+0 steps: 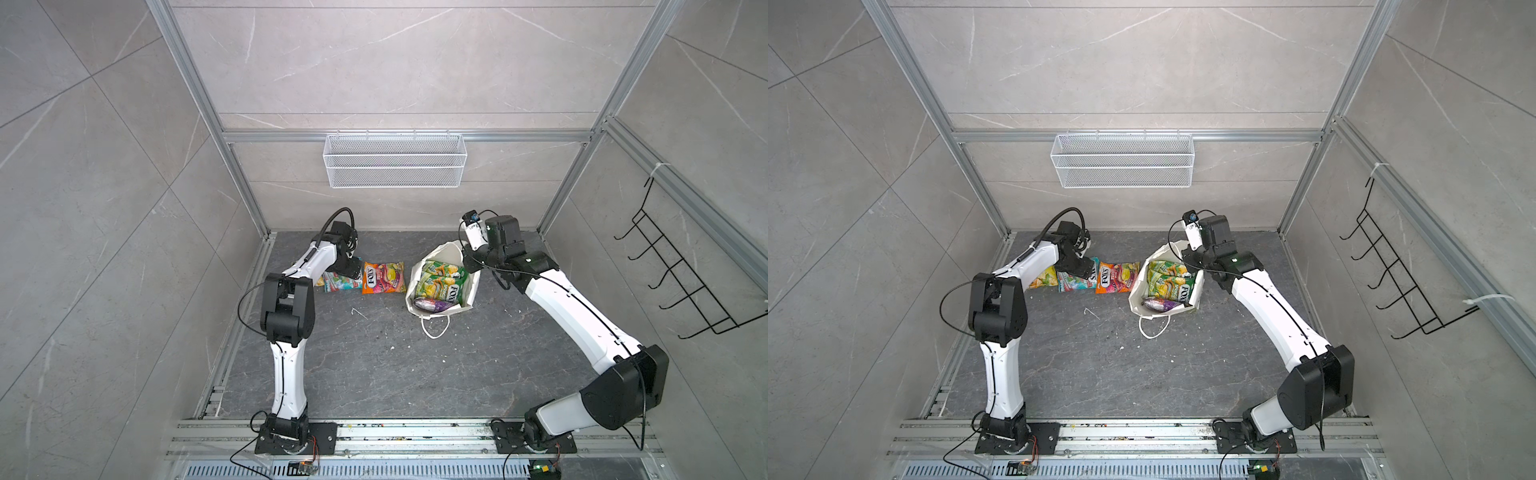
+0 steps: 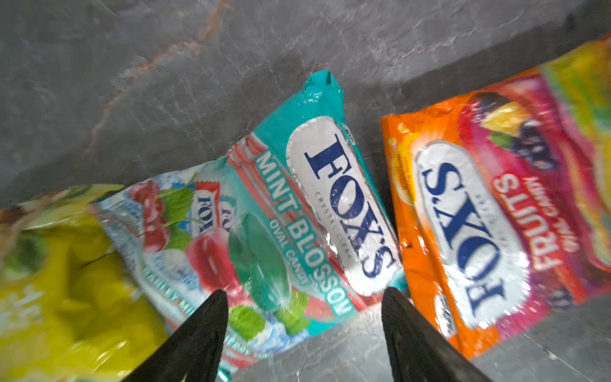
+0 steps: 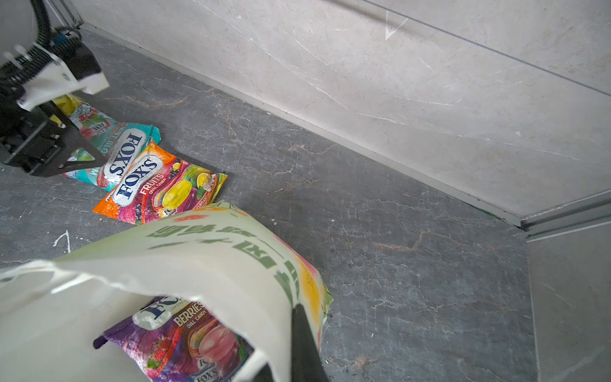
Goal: Take the snacks out of the paper bag
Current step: Move the snack to the top-left of the table, then pick up the snack from the paper bag.
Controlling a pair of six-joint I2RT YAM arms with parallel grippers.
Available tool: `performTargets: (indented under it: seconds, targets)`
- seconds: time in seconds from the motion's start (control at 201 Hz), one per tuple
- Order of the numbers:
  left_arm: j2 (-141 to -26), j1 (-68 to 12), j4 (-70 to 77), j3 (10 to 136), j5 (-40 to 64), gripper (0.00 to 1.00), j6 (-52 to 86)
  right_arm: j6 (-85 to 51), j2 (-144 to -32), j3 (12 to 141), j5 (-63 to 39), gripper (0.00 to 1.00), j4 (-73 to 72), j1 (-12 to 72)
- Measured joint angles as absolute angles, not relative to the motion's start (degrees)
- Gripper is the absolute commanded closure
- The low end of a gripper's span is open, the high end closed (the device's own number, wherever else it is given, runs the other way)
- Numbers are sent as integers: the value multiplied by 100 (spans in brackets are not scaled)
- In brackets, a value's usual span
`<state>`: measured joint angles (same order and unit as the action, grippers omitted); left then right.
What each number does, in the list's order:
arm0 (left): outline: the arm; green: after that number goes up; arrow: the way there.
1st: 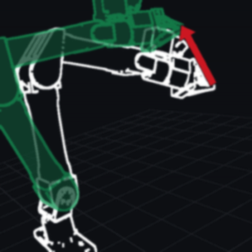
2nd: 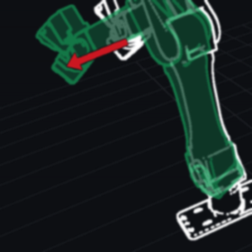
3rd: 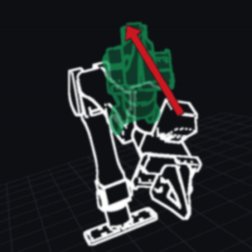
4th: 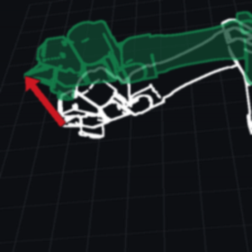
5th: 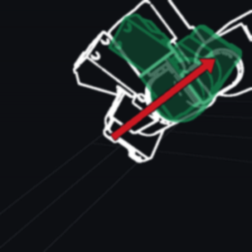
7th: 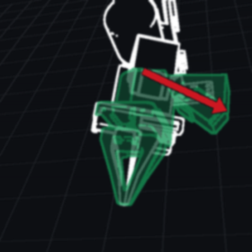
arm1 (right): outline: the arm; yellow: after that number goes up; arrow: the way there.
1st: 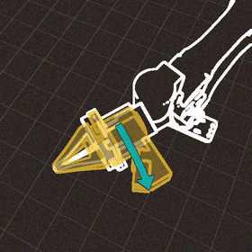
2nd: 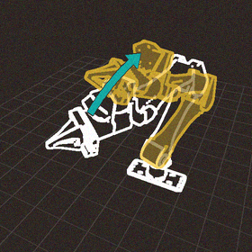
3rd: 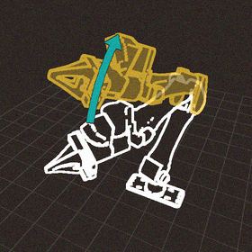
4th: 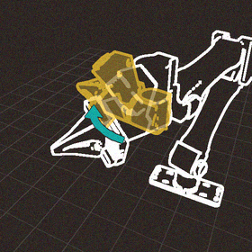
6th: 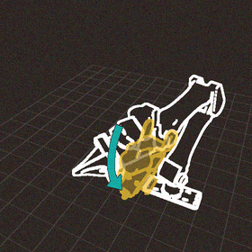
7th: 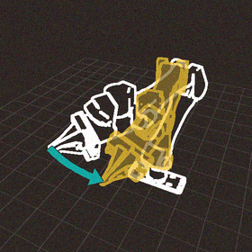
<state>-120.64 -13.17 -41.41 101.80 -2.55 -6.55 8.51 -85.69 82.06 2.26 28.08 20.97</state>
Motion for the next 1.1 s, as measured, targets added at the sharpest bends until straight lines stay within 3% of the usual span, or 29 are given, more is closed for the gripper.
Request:
performTargets:
  seconds: [0.234, 0.587, 0.747, 1.1]
  targets:
    - [-10230, -1529, -3527, 9574, -266, 24, -440, 854, -8573, 8322, 193, 100, 2963, 2097]
    - [-7937, -2488, -1734, 7341, 569, 37, -515, 1173, -8538, 8228, 27, 100, 3037, 2261]
    - [-7559, -2624, -1286, 6490, 823, 37, -679, 1361, -8320, 7850, 43, 100, 2926, 2467]
    - [-7470, -3192, -976, 6278, 1267, 37, -1208, 1400, -8149, 7518, 40, 100, 2755, 2646]
